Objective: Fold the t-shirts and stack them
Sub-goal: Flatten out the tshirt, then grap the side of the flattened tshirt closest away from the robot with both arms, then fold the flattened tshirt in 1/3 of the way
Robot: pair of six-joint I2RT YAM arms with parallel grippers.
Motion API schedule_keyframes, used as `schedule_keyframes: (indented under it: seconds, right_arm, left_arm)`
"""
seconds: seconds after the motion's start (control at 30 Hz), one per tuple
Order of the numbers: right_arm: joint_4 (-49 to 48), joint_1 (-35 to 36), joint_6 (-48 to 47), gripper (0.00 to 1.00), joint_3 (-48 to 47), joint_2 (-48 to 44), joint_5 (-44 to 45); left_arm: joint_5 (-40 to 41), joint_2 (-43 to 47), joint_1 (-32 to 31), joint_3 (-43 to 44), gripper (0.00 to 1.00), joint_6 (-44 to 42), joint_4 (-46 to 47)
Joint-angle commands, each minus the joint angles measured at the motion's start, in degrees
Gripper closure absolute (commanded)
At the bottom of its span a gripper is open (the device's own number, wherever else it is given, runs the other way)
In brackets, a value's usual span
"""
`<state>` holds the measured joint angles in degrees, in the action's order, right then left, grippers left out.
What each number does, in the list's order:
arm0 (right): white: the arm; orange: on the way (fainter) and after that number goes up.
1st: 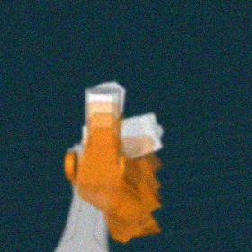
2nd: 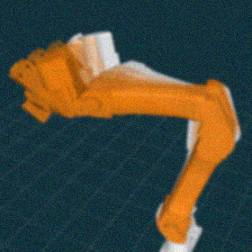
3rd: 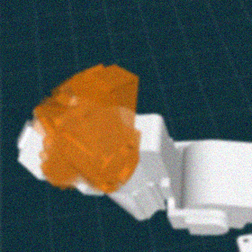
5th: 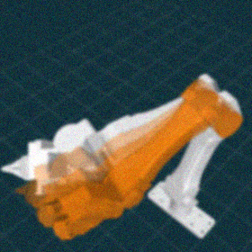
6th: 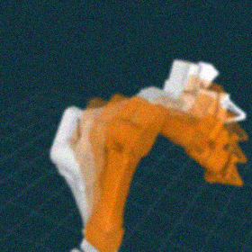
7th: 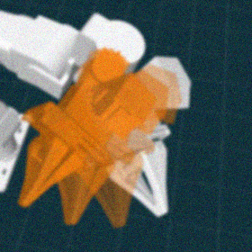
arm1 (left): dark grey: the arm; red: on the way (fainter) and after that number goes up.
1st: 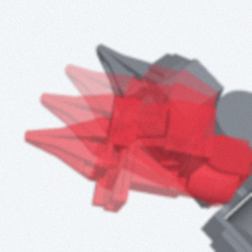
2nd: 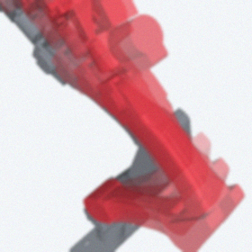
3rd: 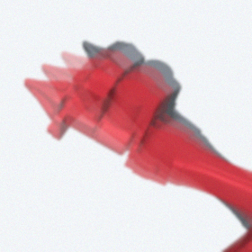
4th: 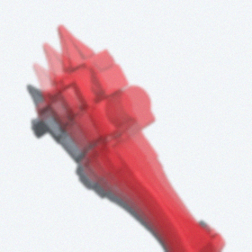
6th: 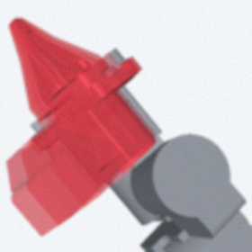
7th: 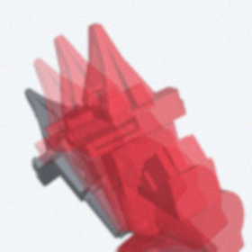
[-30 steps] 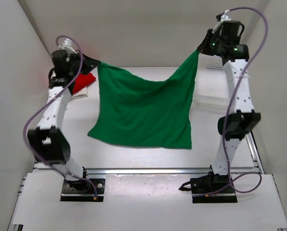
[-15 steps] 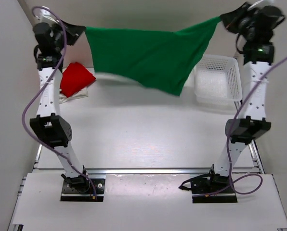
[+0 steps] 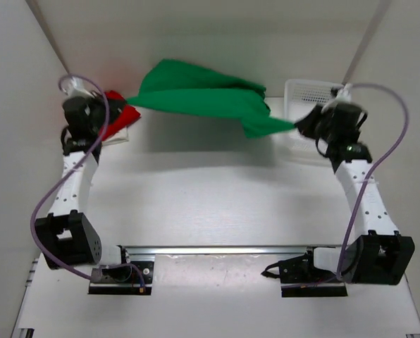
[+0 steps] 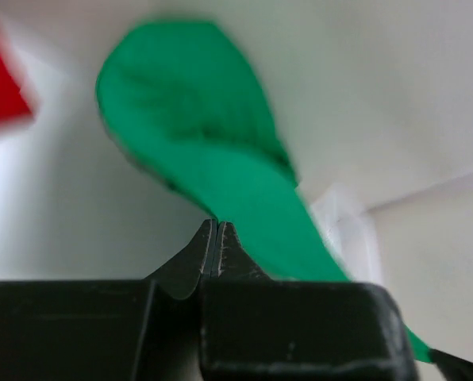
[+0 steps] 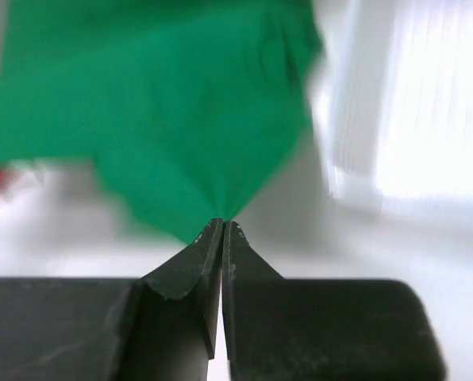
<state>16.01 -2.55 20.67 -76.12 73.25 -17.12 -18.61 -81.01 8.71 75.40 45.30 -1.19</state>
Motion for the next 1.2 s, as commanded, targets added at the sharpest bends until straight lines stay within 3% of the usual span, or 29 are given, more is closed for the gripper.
schedule_keyframes:
  seconds: [0.0,0.1,0.3,0.4,0.5,0.57,0.67,0.77,0.87,0.93,1.0,1.03,1.17]
  right_arm:
    - [-5.09,1.14,1.47,1.00,18.50,-11.60,3.25]
    - [-8.45,2.01,6.40,1.00,39.76,-19.70,1.04]
    - [-0.74,4.65,14.65,1.00,55.79,-31.31,-0.11]
    - [6.91,10.00,18.96,1.00,58.01,-40.71,1.65]
    - [17.10,15.97,24.75,1.00,58.27,-53.69,3.59]
    - [24.03,19.84,29.07,1.00,58.45,-59.59,6.65]
    - [26.71,27.23,34.61,1.00,58.28,-63.84,11.84]
    - [22.94,34.96,36.72,1.00,58.37,-59.05,21.47]
    - [14.87,35.87,28.33,1.00,54.26,-45.28,24.86]
    - [9.00,23.80,20.43,1.00,51.61,-36.10,17.71]
    - [-0.32,10.98,15.40,1.00,50.72,-27.85,-0.03]
    - [-3.06,5.33,15.37,1.00,50.63,-26.25,-2.80]
    - [-5.20,3.33,10.46,1.00,39.50,-12.56,-1.52]
  left_arm:
    - [5.60,8.48,-1.33,-17.40,1.00,-4.08,3.90]
    - [1.15,11.58,0.77,-33.24,1.00,-1.27,8.03]
    - [-7.91,12.80,6.92,-45.94,1.00,-2.93,3.92]
    - [-8.55,16.93,7.90,-47.71,1.00,-6.95,-1.07]
    - [-3.47,24.12,5.09,-46.74,1.00,-11.71,-11.17]
    - [0.93,27.29,1.76,-47.36,1.00,-13.47,-13.21]
    - [3.49,29.68,-0.01,-47.97,1.00,-13.83,-15.41]
    - [1.66,26.54,1.56,-47.71,1.00,-12.35,-11.57]
    - [-3.10,19.77,4.12,-45.96,1.00,-4.11,-3.48]
    - [-3.79,15.03,4.56,-44.55,1.00,-0.06,1.95]
    - [-4.86,11.86,4.74,-41.92,1.00,3.30,5.65]
    - [-3.72,11.06,4.56,-41.13,1.00,4.35,6.54]
    - [-0.37,5.61,1.93,-34.46,1.00,4.97,7.08]
